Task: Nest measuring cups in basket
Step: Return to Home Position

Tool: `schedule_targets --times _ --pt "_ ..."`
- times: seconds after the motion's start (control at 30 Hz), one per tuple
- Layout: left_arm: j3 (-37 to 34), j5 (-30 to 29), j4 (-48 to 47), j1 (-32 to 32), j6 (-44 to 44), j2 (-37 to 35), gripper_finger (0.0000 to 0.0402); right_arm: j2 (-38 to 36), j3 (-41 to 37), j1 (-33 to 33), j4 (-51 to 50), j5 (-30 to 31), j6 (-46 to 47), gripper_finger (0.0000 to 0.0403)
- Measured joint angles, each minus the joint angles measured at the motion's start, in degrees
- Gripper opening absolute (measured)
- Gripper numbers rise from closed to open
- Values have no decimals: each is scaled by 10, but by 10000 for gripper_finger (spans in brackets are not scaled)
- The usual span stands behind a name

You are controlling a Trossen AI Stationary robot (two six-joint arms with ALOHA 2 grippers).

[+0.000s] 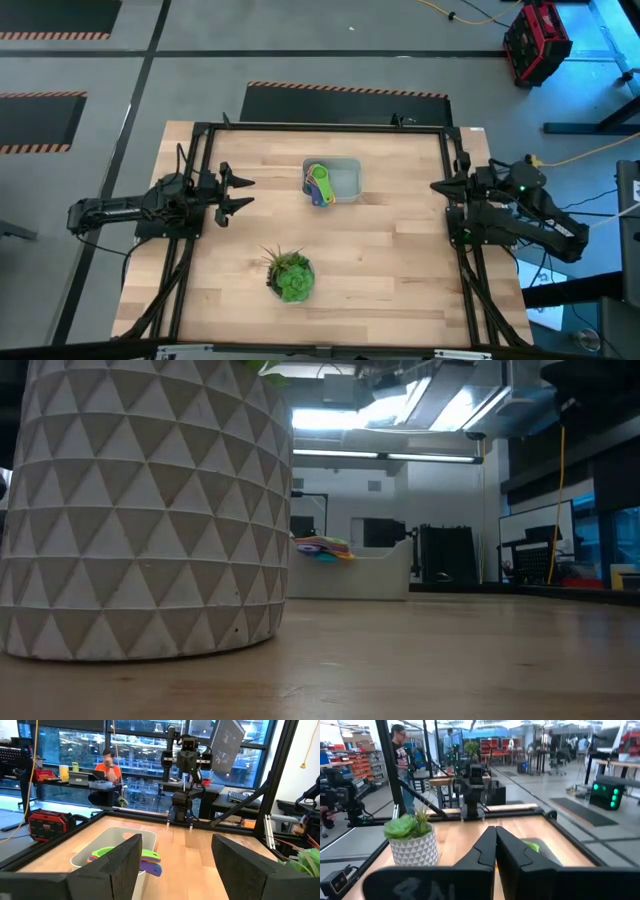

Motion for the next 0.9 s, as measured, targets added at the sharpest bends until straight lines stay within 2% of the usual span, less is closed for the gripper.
schedule_targets --times 0.27,0.57,0.9 --pt "0 -2 -2 0 0 0 234 -3 -9 0 14 -2 5 12" --pt "0 -2 -2 0 0 0 234 -3 -128 0 170 -3 37 12" --pt "0 -2 -1 0 0 0 234 -3 -191 0 233 5 35 12"
